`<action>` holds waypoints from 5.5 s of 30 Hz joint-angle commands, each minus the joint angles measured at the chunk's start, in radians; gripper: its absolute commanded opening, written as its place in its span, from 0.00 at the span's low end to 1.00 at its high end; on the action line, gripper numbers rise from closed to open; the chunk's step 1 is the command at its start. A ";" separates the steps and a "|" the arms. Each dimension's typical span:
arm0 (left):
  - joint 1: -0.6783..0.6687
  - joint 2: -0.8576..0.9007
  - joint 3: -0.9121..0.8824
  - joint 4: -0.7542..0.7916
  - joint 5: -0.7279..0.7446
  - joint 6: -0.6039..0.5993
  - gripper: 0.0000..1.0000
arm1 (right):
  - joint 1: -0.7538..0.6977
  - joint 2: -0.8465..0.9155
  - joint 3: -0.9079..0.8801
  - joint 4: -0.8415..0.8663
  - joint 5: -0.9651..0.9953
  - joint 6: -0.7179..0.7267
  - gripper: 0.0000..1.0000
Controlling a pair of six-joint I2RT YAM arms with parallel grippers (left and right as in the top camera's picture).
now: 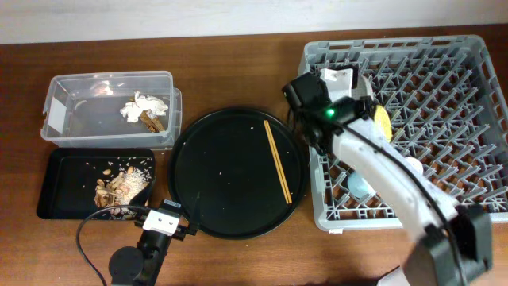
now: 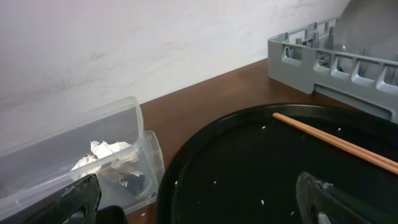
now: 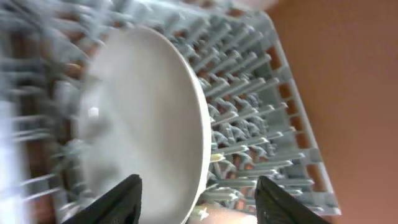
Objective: Sort waste into correct bins and load items into the dishwasher rack
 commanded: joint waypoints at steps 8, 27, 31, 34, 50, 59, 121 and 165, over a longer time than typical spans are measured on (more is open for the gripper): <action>0.006 -0.005 -0.008 0.002 0.007 0.009 0.99 | 0.148 -0.016 -0.030 0.017 -0.976 0.012 0.38; 0.006 -0.005 -0.008 0.002 0.007 0.009 0.99 | 0.147 0.418 -0.031 0.088 -0.858 0.011 0.18; 0.006 -0.005 -0.008 0.002 0.007 0.009 0.99 | 0.146 0.367 -0.026 0.072 -0.998 0.008 0.04; 0.006 -0.005 -0.008 0.002 0.007 0.009 0.99 | 0.146 0.203 0.012 0.057 -0.995 0.007 0.04; 0.006 -0.005 -0.008 0.002 0.007 0.009 0.99 | -0.121 0.093 0.008 -0.046 -0.711 -0.119 0.24; 0.006 -0.005 -0.008 0.002 0.006 0.009 0.99 | 0.134 0.041 -0.004 0.064 -0.866 -0.001 0.54; 0.006 -0.005 -0.008 0.002 0.007 0.009 0.99 | 0.135 -1.125 -0.008 -0.218 -0.804 -0.289 0.99; 0.006 -0.005 -0.008 0.002 0.007 0.009 0.99 | -0.494 -1.662 -1.424 0.914 -1.033 -0.296 0.98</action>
